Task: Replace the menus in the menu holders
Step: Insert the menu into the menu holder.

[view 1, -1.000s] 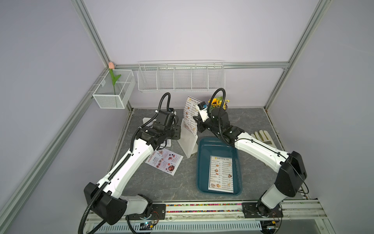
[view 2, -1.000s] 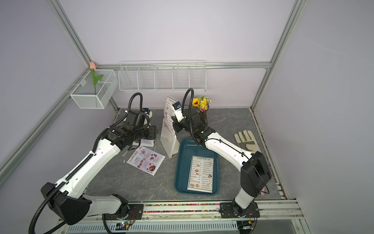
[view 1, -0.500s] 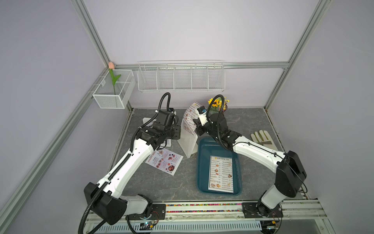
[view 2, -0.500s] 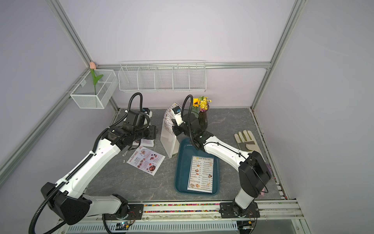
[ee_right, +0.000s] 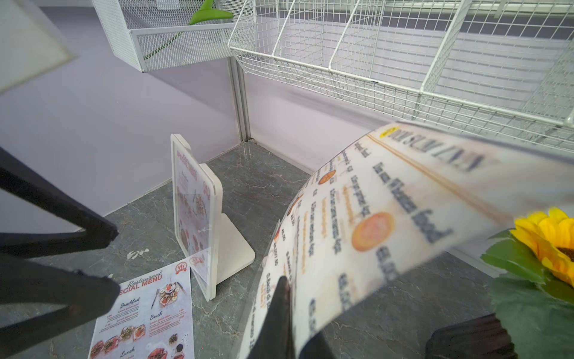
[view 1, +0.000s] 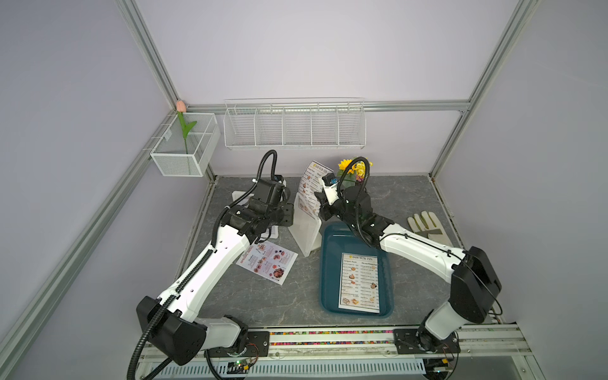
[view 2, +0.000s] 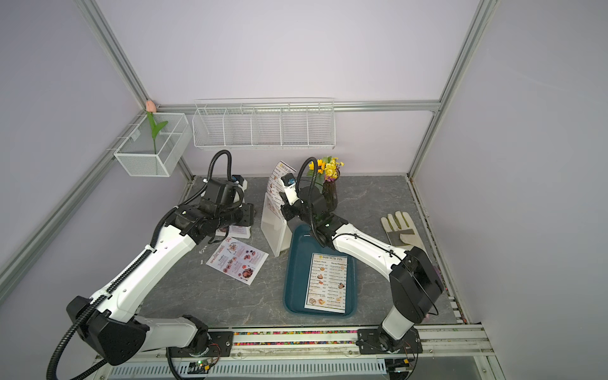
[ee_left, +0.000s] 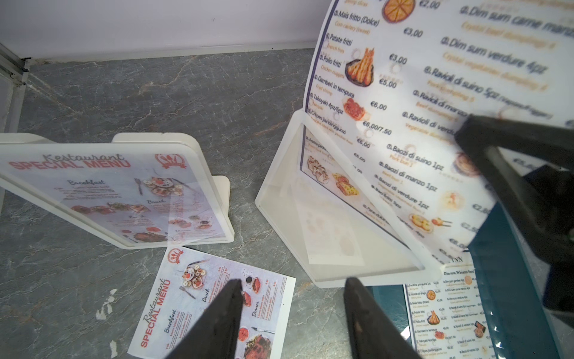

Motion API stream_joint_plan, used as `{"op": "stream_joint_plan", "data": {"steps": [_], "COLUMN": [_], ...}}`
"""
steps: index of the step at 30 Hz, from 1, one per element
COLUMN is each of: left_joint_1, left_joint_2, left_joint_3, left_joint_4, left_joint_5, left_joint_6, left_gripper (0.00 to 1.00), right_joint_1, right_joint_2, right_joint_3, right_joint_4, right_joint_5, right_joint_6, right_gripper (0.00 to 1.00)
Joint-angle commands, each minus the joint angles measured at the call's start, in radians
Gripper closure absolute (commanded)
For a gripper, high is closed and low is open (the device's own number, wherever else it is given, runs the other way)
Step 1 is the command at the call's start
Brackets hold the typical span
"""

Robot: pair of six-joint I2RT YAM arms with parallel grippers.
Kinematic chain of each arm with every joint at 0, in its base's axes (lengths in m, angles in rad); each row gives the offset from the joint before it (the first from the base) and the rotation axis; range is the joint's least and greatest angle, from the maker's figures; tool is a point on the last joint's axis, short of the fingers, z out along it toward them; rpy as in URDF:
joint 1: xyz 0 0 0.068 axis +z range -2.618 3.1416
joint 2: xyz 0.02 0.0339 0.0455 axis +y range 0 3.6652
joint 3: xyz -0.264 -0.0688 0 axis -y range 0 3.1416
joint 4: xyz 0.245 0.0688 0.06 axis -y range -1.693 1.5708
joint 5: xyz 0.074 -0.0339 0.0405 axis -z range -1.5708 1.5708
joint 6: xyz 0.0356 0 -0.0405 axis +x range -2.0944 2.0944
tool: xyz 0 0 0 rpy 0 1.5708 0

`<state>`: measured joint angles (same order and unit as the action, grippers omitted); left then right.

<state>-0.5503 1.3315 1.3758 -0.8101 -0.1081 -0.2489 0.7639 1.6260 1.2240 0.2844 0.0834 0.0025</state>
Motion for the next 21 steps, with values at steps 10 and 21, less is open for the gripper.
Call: {"op": "stream_joint_plan", "data": {"steps": [10, 21], "left_joint_1": [-0.002, -0.002], "left_joint_2": [-0.01, -0.012], "left_joint_3": [0.013, 0.009], "left_joint_4": [0.009, 0.012], "left_joint_5": [-0.013, -0.016], "left_joint_6": [0.008, 0.006], "left_gripper": [0.44, 0.44], "right_joint_1": [0.006, 0.006], "right_joint_2": [-0.046, -0.037], "right_joint_3": [-0.041, -0.046], "right_joint_4": [0.081, 0.105], "right_joint_5": [0.021, 0.01], "right_joint_6": [-0.037, -0.03], "right_gripper": [0.91, 0.91]}}
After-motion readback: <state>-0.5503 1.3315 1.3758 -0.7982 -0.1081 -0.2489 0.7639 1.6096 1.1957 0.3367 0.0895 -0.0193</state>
